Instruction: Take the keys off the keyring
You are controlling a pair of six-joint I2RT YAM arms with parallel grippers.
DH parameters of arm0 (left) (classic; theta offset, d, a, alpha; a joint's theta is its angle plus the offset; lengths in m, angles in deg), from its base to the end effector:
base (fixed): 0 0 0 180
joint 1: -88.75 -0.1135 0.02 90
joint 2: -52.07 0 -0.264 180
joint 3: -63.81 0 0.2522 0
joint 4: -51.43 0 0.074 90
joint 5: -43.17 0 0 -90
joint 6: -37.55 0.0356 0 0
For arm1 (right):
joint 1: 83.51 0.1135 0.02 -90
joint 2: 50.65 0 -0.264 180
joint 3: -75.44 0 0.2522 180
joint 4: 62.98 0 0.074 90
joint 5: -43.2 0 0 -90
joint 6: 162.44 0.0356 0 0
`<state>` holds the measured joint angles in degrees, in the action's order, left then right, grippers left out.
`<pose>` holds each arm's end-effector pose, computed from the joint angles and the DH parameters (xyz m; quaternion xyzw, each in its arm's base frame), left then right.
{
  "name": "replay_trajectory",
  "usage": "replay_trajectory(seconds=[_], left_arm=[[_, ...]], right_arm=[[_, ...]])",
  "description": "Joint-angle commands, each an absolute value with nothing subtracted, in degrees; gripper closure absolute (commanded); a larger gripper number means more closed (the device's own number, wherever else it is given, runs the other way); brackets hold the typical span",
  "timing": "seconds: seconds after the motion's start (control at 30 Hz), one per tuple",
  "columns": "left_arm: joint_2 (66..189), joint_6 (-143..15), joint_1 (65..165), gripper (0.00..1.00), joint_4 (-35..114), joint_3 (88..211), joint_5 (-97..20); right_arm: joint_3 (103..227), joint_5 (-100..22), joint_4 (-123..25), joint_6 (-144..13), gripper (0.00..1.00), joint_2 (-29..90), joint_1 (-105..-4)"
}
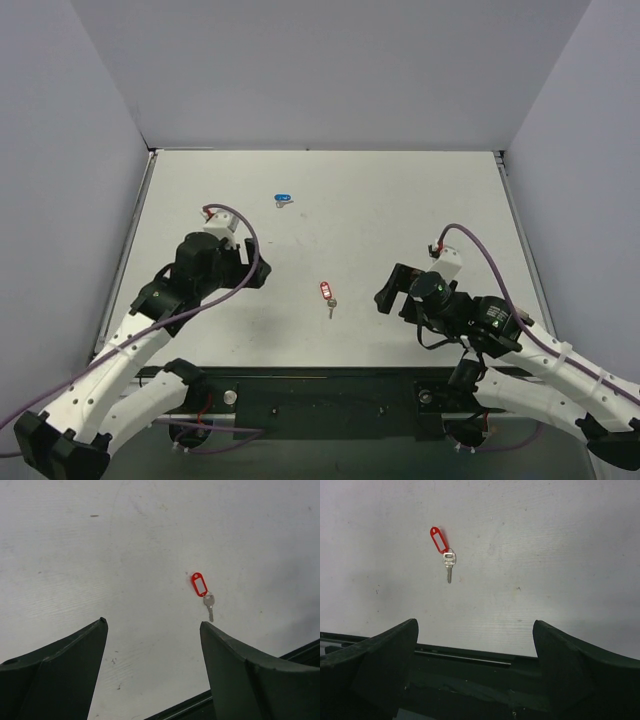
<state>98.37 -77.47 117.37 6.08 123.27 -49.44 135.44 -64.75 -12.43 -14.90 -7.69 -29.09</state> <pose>0.1552 -0.0828 0.3034 0.0165 0.8751 -0.2002 0.4402 0.1008 0.1220 0.3078 0.0975 0.8678 0.3106 0.3754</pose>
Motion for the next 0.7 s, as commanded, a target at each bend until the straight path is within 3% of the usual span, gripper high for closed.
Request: replay_trajectory(seconds=[0.0,0.33,0.67], left_arm=[[105.65,-75.13,119.77,0.15,20.07,122.75,-37.09],[128.51,-66.17,119.86,0.14,26.33,130.04,-19.33],[149.34,-60.80,119.86,0.15,25.37,140.50,-14.75]], right_arm=[[133.07,-64.29,-15.37,-14.87,0.07,-8.90,-28.40],[129.46,-61.57,-17.06,-16.71,0.07,-14.44,-28.49],[127.87,-59.72,-17.41,-16.54,0.07,-15.76,-28.49]])
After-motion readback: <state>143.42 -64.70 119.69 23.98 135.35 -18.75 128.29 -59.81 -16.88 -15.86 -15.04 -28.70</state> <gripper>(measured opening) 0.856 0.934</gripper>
